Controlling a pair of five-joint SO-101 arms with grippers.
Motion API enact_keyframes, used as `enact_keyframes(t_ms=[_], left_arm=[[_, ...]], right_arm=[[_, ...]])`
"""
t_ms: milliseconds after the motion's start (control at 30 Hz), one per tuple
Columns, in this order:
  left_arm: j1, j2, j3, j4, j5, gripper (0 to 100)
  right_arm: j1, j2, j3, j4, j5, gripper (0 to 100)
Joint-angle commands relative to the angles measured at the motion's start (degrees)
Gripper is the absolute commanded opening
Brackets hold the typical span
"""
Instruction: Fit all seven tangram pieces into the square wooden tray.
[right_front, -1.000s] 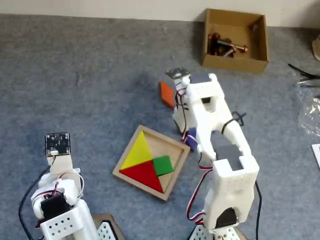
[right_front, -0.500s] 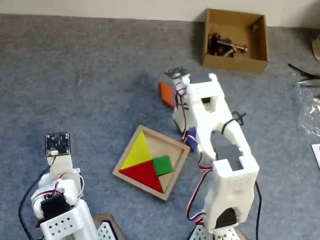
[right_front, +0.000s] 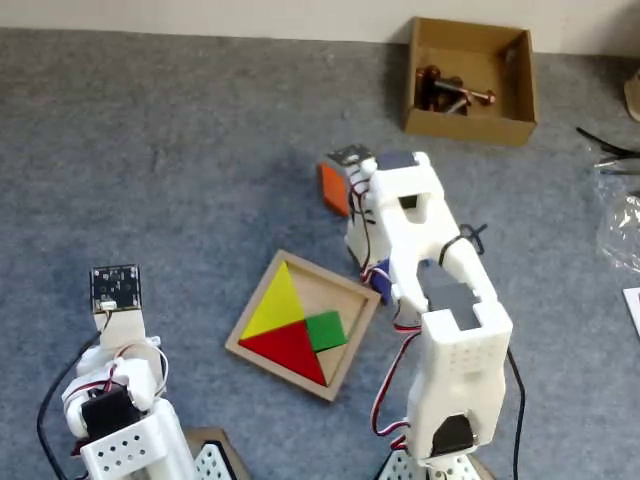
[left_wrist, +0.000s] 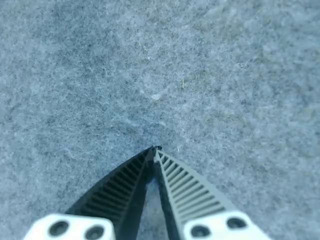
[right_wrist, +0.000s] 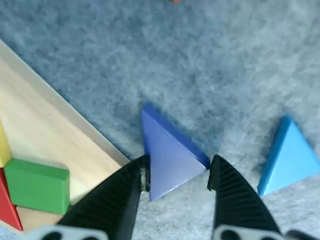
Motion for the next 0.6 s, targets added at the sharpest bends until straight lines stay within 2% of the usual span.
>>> enact_keyframes(t_ms=[0,400,567], left_arm=[[0.8,-0.3,1.2,0.3,0.5,1],[0.8,-0.3,1.2,0.3,0.5,1],[0.8,-0.3,1.2,0.3,0.5,1]], right_arm=[[-0.6,-0.8,-0.5,-0.8,0.3,18.8],[-1.4,-4.4,-0.3,0.2,0.1,19.3],[-2.4,-4.8,2.8,-0.3,0.2,29.0]])
